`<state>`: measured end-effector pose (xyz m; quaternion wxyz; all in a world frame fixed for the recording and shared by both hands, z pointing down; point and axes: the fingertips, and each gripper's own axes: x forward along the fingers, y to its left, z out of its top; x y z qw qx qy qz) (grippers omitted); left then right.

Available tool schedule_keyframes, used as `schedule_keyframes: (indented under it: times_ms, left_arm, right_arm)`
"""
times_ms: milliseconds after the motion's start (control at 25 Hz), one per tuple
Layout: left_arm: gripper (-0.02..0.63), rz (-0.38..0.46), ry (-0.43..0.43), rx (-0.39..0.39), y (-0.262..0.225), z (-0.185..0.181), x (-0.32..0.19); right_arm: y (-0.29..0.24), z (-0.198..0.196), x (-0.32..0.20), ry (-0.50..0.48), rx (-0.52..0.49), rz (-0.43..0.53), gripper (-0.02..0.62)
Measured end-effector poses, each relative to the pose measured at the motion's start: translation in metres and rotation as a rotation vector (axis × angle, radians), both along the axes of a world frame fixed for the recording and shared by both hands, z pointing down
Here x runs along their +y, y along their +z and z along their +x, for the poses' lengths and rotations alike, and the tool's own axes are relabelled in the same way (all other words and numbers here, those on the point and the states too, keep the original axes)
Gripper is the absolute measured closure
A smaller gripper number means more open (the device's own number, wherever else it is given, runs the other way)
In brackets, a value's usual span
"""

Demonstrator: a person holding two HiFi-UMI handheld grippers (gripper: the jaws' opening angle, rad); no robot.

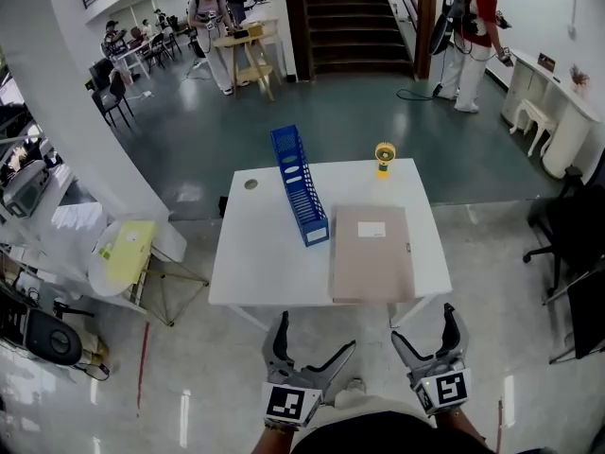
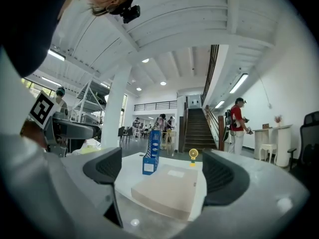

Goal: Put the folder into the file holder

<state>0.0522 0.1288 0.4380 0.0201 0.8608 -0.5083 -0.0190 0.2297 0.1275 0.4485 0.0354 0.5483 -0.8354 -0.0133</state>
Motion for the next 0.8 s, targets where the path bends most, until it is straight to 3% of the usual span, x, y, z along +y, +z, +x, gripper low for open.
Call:
schedule_keyframes:
  times_ms: [200, 320, 480, 800]
  left_arm:
    - [0.044, -0.04, -0.024, 0.022, 0.011, 0.007, -0.01]
    - [0.044, -0.035, -0.031, 0.037, 0.021, 0.008, -0.018]
    - [0.044, -0.089, -0.025, 0.062, 0.028, 0.011, -0.026]
    - [0.044, -0.132, 0.064, 0.011, 0.047, 0.029, -0.043]
  right_arm:
    - [0.023, 0.016, -0.006, -0.037, -0.031, -0.043, 0.041]
    - [0.04, 0.026, -0.013, -0.066, -0.007, -0.068, 0.032]
    - [0.054, 0.039, -0.022, -0.099, 0.0, -0.093, 0.031]
    - [0.067, 0.052, -0.05, -0.073, -0.045, -0.136, 0.032]
